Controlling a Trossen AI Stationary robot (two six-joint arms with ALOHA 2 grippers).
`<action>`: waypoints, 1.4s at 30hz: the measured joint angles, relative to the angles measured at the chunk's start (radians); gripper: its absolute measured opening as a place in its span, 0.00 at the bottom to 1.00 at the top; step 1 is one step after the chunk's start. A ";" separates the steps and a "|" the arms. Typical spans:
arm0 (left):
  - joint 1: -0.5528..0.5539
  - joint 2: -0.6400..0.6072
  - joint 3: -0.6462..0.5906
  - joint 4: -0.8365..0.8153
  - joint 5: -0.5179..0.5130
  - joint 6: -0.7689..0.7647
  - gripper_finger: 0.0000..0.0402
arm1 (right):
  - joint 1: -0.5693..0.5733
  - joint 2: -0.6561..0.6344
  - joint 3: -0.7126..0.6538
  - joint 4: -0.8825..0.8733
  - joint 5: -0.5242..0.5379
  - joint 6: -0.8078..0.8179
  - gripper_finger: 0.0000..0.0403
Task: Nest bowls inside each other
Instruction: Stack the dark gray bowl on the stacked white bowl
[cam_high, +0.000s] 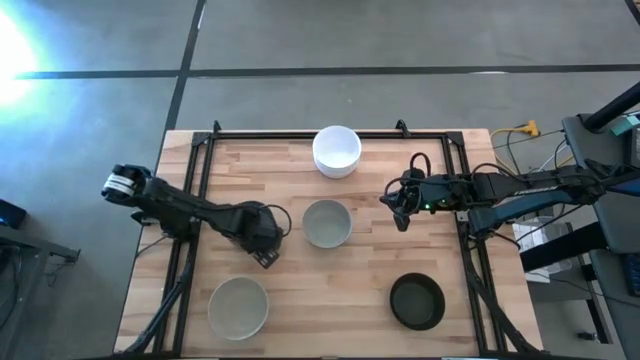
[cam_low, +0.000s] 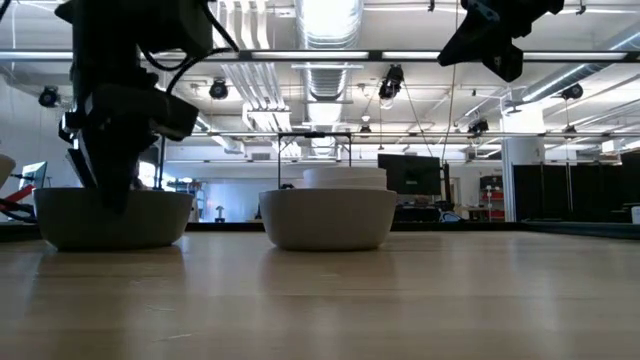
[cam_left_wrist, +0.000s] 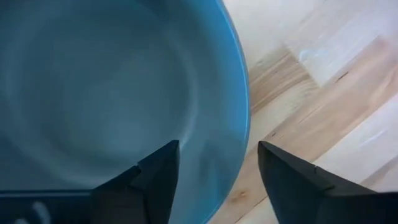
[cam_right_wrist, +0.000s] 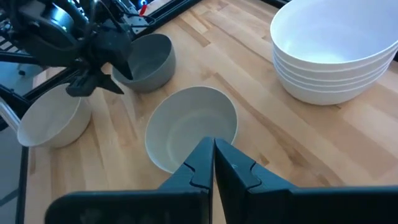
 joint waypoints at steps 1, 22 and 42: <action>0.003 0.010 0.000 0.000 0.009 0.016 0.46 | 0.000 0.000 0.000 0.000 0.000 0.000 0.02; 0.173 -0.122 0.183 -0.004 -0.025 0.423 0.00 | 0.000 0.000 0.000 0.003 0.023 0.112 0.02; 0.603 0.162 0.694 0.152 -0.027 1.212 0.00 | -0.006 -0.011 0.000 0.032 0.161 0.244 0.02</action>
